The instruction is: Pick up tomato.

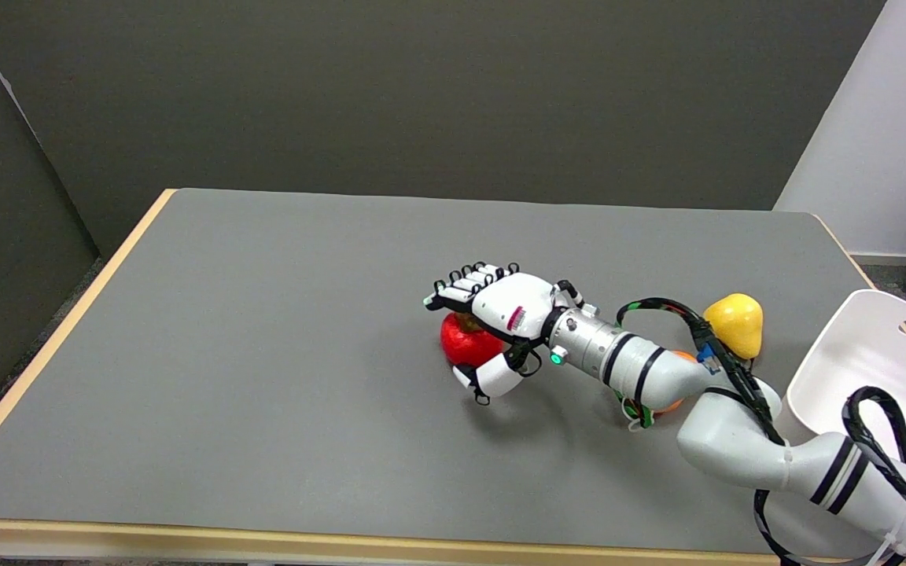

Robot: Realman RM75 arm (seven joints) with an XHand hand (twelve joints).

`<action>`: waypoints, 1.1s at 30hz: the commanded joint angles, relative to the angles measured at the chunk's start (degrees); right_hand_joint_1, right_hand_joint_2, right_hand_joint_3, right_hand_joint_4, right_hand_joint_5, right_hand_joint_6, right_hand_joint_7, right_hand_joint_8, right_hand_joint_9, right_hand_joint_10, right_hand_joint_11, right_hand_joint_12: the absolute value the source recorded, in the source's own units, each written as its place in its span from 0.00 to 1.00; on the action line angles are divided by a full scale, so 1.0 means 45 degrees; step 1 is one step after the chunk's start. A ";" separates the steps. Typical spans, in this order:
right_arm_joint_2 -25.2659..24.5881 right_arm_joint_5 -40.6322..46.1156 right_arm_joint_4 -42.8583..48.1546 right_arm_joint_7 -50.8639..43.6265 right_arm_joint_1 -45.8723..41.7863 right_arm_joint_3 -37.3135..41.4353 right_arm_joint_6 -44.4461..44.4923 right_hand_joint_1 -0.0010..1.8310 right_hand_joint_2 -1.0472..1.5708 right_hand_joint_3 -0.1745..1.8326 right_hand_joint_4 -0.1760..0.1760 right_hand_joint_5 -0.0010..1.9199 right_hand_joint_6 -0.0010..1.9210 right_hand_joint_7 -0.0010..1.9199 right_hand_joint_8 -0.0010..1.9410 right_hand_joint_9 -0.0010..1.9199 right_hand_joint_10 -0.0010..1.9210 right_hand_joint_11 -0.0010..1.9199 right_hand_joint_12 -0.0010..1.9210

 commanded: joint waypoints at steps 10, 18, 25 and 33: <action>0.0086 -0.0319 0.0018 -0.0010 -0.0024 0.0024 0.0166 0.43 0.65 0.57 0.65 0.15 0.27 0.18 0.18 0.14 0.39 0.10 0.68; 0.0005 -0.0230 -0.0332 -0.0010 0.0185 -0.0070 0.0148 0.42 0.65 0.57 0.67 0.15 0.27 0.18 0.18 0.14 0.39 0.10 0.68; -0.0021 -0.0166 -0.0557 -0.0010 0.0372 -0.0213 0.0060 0.41 0.65 0.57 0.68 0.15 0.27 0.18 0.18 0.15 0.39 0.10 0.69; -0.0039 -0.0159 -0.0706 0.0007 0.0451 -0.0221 -0.0260 0.41 0.65 0.57 0.69 0.15 0.27 0.18 0.18 0.14 0.39 0.11 0.70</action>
